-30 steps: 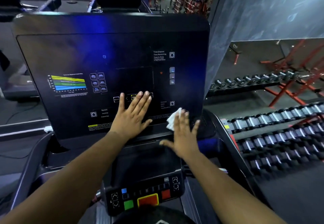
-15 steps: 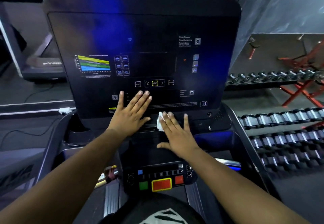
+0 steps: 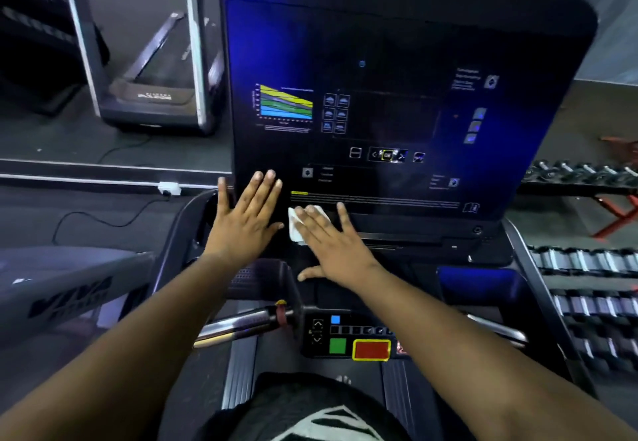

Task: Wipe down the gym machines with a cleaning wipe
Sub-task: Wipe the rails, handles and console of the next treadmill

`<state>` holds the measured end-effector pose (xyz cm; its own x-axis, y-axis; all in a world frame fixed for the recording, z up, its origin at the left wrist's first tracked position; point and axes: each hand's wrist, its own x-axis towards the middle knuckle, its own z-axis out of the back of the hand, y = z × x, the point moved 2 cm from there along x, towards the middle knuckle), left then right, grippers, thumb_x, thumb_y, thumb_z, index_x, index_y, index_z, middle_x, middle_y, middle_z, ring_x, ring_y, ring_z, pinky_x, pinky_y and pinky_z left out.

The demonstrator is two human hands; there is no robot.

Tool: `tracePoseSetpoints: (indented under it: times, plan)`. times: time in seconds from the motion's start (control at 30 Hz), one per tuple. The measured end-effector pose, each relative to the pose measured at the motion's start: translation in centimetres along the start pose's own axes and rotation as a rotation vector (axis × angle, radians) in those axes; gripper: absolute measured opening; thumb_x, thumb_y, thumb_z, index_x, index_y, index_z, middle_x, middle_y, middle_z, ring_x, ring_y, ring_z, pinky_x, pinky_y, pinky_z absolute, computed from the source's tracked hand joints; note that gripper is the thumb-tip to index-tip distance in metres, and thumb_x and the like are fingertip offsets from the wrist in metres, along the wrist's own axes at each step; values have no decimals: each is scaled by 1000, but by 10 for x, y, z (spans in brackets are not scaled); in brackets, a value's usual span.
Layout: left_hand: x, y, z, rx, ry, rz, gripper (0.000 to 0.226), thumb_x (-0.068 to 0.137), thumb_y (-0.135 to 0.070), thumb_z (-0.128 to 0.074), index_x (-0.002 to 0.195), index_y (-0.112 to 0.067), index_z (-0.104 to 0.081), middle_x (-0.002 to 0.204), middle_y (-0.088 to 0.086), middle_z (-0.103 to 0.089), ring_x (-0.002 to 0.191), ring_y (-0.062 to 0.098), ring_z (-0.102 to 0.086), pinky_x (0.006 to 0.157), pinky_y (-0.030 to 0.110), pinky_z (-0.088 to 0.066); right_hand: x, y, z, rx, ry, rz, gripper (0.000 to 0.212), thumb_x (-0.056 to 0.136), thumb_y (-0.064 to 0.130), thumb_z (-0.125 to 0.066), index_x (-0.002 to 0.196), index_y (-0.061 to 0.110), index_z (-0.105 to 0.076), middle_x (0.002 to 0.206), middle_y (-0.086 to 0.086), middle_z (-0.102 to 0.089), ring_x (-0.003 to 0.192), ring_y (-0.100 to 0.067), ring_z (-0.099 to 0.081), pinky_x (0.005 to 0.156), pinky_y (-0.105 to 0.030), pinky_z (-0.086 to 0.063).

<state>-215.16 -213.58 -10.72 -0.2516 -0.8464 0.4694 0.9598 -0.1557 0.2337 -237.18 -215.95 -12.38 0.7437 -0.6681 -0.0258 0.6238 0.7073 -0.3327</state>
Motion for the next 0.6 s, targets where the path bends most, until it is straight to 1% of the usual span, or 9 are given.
tracePoseSetpoints:
  times: [0.1, 0.17, 0.23, 0.27, 0.3, 0.37, 0.43, 0.5, 0.6]
  plan:
    - [-10, 20, -2, 28, 27, -23, 74, 104, -51, -37, 163, -14, -11, 172, 4, -1, 158, 22, -3, 118, 72, 6, 28, 26, 14, -55, 2, 12, 114, 81, 86, -30, 161, 13, 6, 168, -5, 16, 156, -23, 12, 119, -68, 7]
    - [-12, 27, -2, 33, 38, -29, 74, 105, -50, -35, 163, -14, -8, 172, 5, 2, 158, 22, 0, 118, 72, 5, 31, 33, 15, -69, -12, -15, 115, 81, 87, -33, 161, 15, 6, 169, -4, 14, 156, -22, 10, 119, -69, 4]
    - [-12, 30, -1, 17, 51, -9, 73, 105, -48, -34, 163, -14, -6, 171, 6, 3, 158, 21, 1, 118, 71, 4, 20, 25, 10, -12, -36, -103, 117, 77, 86, -47, 163, 17, -7, 170, -3, 1, 157, -23, -1, 118, -72, -5]
    - [-12, 30, -1, -2, 54, -3, 72, 106, -46, -35, 163, -14, -5, 171, 6, 4, 158, 21, 2, 118, 71, 5, 9, 16, 6, 39, -42, -167, 118, 75, 85, -53, 162, 17, -14, 170, -3, -5, 157, -23, -5, 116, -74, -6]
    - [-12, 29, -1, -9, 58, -9, 71, 107, -43, -36, 163, -14, -4, 171, 6, 5, 158, 21, 2, 118, 71, 5, -3, 3, 0, 84, -46, -245, 118, 74, 86, -52, 162, 17, -15, 170, -2, -5, 156, -23, -4, 115, -75, -3]
    - [-12, 27, -1, -17, 70, -37, 73, 106, -40, -40, 163, -14, -2, 171, 6, 8, 158, 22, 3, 118, 71, 5, -23, -18, -5, 148, -13, -404, 115, 78, 88, -35, 162, 16, -2, 170, -1, 8, 156, -24, 9, 114, -73, 12]
    - [-8, 20, 0, -26, 78, -78, 75, 105, -39, -41, 163, -15, 0, 170, 6, 10, 158, 22, 5, 119, 71, 4, -30, -20, -3, 188, 8, -516, 116, 78, 89, -23, 161, 14, 9, 169, -4, 18, 155, -25, 16, 112, -69, 22]
    - [-3, 10, 1, -30, 66, -117, 75, 105, -38, -42, 163, -16, 0, 170, 5, 10, 158, 21, 5, 119, 69, 6, -21, -2, 1, 208, 18, -521, 122, 75, 92, -23, 161, 10, 7, 168, -10, 18, 155, -28, 16, 112, -68, 22]
    - [10, -4, 4, -35, 31, -172, 75, 104, -41, -42, 164, -16, -3, 171, 4, 6, 158, 20, 3, 120, 68, 6, -6, 21, 3, 162, 14, -407, 125, 73, 93, -32, 162, 10, -4, 170, -8, 11, 157, -26, 9, 116, -71, 10]
